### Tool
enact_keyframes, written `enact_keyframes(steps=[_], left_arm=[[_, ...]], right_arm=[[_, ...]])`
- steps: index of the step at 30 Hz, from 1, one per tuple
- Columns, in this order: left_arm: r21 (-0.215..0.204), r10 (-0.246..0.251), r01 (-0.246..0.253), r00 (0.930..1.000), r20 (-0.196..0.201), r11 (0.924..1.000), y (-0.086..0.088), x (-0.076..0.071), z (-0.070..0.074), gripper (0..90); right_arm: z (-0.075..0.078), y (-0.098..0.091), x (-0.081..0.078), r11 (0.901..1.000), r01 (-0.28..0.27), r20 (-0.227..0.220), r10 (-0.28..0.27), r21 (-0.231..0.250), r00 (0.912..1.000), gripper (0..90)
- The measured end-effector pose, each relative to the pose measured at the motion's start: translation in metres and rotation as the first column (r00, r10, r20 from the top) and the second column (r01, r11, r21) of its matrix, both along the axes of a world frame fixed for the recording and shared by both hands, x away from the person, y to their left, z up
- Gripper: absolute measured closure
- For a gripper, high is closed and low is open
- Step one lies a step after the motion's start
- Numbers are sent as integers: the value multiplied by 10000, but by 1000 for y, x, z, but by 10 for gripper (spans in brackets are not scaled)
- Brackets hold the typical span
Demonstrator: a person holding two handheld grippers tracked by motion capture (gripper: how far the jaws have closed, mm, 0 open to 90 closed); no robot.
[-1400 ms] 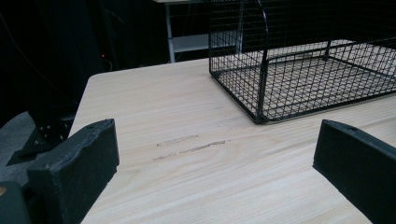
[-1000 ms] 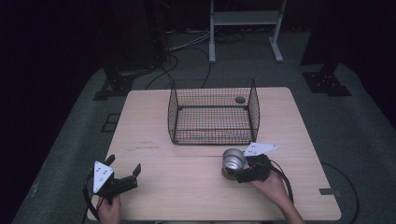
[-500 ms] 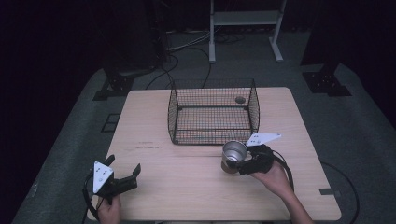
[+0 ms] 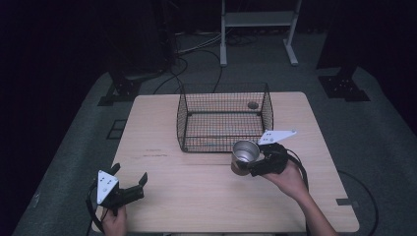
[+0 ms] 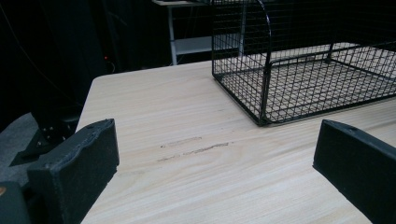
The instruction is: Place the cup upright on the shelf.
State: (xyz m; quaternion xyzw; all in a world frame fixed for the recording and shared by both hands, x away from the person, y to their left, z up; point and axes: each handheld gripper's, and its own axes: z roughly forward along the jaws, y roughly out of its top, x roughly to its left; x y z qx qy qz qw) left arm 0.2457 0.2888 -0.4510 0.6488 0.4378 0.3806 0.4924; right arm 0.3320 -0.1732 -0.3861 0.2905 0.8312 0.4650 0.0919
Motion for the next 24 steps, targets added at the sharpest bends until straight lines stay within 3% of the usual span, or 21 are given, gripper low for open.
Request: enact_keyframes(steps=[6,24], left_arm=[[71,-17,18,10000,-61,10000,0,0,0,0],[94,-40,40,10000,18,9999,0,0,0,0]], right_arm=[[15,2,5,9999,-68,110,67,104,9999,178],[38,3,22,10000,-88,97,88,-12,9999,178]])
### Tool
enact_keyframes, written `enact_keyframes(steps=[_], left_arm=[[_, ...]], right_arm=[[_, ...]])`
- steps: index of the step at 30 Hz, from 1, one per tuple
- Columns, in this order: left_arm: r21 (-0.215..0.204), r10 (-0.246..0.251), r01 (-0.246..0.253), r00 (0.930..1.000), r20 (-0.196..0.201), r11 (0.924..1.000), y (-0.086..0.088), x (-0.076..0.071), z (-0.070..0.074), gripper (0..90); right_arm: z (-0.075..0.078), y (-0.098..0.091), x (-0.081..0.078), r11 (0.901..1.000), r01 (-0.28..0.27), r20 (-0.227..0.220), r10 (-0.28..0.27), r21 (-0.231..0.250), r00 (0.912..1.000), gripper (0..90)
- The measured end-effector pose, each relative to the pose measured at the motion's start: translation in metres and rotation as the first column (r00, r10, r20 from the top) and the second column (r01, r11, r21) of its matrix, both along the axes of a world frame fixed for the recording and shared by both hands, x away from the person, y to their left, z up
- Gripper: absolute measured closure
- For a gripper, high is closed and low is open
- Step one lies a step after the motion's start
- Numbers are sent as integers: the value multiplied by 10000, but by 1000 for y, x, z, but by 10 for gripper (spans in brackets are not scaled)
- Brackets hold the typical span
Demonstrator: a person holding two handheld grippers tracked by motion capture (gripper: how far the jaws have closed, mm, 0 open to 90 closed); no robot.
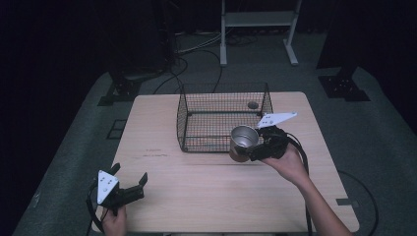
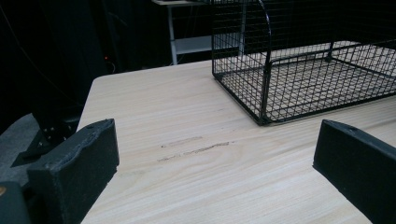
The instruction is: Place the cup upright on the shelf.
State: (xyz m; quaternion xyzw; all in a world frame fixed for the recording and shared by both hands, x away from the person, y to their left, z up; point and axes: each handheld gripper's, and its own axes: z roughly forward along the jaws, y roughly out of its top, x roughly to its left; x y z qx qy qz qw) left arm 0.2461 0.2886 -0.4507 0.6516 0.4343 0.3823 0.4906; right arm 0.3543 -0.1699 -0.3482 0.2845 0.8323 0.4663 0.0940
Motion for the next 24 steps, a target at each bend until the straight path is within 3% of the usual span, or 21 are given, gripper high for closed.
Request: enact_keyframes(steps=[15,24], left_arm=[[-16,17,-17,10000,26,10000,1,0,0,0],[-23,43,-43,10000,42,10000,2,-1,1,0]], right_arm=[[17,8,16,9994,-161,162,166,-319,9997,178],[28,12,23,9995,-162,244,169,-264,9996,178]])
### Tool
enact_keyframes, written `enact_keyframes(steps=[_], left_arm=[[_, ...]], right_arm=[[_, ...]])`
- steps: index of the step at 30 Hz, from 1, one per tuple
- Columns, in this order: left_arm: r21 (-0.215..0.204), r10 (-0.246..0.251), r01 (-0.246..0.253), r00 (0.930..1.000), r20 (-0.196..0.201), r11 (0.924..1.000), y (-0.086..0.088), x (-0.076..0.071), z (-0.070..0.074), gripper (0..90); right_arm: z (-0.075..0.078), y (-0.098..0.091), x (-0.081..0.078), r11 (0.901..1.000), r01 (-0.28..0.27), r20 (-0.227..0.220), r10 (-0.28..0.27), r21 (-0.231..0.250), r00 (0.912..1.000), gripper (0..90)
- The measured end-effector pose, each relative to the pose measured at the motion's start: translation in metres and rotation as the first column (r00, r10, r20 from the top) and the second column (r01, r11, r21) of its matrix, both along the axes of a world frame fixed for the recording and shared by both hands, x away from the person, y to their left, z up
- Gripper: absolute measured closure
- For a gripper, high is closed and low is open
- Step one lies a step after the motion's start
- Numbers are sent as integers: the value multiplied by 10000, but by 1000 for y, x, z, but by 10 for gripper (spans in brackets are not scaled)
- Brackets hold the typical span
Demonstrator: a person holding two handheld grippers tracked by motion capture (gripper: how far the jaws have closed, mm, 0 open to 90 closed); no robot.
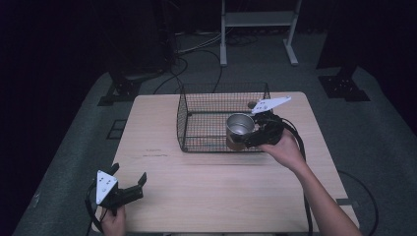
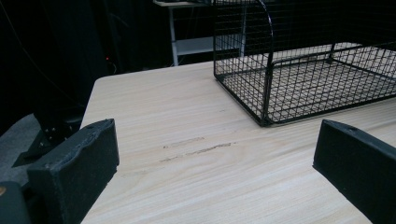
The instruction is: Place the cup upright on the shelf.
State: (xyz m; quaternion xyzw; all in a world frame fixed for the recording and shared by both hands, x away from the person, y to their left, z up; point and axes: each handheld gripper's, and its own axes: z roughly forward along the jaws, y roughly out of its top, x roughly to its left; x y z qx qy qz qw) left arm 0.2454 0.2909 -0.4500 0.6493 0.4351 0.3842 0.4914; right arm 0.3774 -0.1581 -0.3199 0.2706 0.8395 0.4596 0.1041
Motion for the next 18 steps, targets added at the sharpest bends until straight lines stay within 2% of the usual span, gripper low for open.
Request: enact_keyframes(steps=[18], left_arm=[[28,25,-25,10000,1,10000,2,-1,0,0]], right_arm=[[16,15,16,9997,-225,166,227,-136,9996,178]])
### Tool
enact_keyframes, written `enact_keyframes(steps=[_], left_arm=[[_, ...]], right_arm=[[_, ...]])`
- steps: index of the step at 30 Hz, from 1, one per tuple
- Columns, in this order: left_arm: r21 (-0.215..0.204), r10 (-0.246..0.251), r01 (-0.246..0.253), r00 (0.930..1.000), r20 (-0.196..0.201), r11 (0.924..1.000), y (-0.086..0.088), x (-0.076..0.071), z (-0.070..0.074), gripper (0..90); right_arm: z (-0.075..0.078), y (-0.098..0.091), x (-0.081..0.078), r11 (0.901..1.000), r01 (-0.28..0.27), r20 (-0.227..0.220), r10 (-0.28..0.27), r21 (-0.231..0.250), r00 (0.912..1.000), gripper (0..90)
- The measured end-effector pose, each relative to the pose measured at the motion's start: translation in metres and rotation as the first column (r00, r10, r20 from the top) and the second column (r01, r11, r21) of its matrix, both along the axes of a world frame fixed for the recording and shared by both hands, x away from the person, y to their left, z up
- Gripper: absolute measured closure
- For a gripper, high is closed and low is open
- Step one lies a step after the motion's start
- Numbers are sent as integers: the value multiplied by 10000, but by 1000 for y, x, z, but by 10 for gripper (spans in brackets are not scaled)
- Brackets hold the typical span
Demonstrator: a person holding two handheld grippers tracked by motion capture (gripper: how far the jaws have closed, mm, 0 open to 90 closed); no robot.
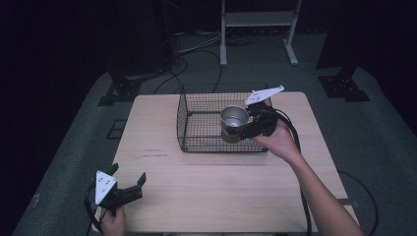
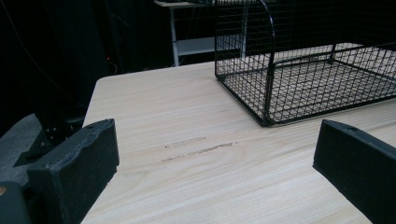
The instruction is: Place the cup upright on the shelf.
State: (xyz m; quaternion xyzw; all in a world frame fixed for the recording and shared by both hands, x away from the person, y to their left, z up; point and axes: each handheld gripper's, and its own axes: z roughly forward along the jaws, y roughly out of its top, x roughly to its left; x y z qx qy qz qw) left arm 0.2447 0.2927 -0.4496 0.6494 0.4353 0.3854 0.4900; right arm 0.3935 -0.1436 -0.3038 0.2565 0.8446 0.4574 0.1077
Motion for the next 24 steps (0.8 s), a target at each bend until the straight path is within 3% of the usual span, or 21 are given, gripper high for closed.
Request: enact_keyframes(steps=[24], left_arm=[[-68,57,-57,10000,28,10000,1,-1,0,0]], right_arm=[[4,20,34,9991,-19,-195,11,-428,9998,178]])
